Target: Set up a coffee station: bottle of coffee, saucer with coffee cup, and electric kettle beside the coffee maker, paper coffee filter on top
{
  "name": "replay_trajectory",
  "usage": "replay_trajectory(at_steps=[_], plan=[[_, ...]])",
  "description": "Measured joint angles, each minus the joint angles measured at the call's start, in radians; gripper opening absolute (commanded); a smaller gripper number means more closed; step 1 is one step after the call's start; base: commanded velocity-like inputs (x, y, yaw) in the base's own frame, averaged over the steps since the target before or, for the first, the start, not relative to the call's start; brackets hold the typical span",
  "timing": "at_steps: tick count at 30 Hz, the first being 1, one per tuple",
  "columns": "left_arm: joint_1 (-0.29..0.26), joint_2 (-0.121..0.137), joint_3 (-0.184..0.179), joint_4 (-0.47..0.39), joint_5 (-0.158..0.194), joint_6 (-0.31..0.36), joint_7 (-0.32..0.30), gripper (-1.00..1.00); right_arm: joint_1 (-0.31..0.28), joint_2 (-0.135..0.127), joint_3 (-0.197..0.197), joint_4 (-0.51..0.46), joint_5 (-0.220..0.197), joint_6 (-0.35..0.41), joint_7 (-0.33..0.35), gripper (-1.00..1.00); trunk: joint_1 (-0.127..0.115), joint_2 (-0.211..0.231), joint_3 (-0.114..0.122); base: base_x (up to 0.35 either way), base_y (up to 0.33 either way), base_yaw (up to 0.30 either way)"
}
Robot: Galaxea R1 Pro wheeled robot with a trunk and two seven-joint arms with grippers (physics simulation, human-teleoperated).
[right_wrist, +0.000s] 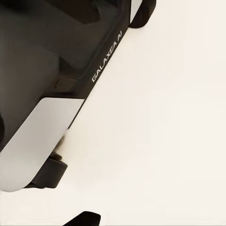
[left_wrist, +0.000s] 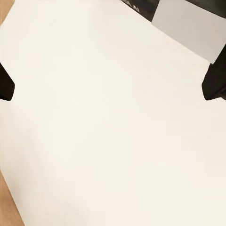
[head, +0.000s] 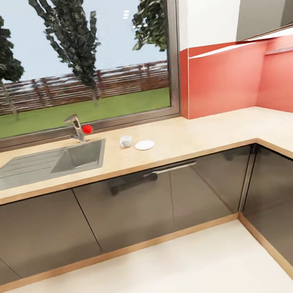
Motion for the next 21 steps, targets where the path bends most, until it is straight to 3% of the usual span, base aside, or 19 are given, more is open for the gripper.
replay_trajectory(at_steps=[7, 21], plan=[[0.000, 0.000, 0.000, 0.000, 0.001, 0.000, 0.001, 1.00, 0.000, 0.001, 0.000, 0.000, 0.000, 0.000, -0.002, 1.00, 0.000, 0.000, 0.000, 0.000, -0.310, 0.161], [0.000, 0.000, -0.001, 0.000, 0.000, 0.000, 0.001, 1.00, 0.000, 0.001, 0.000, 0.000, 0.000, -0.001, -0.005, 1.00, 0.000, 0.000, 0.000, 0.000, -0.327, 0.263]])
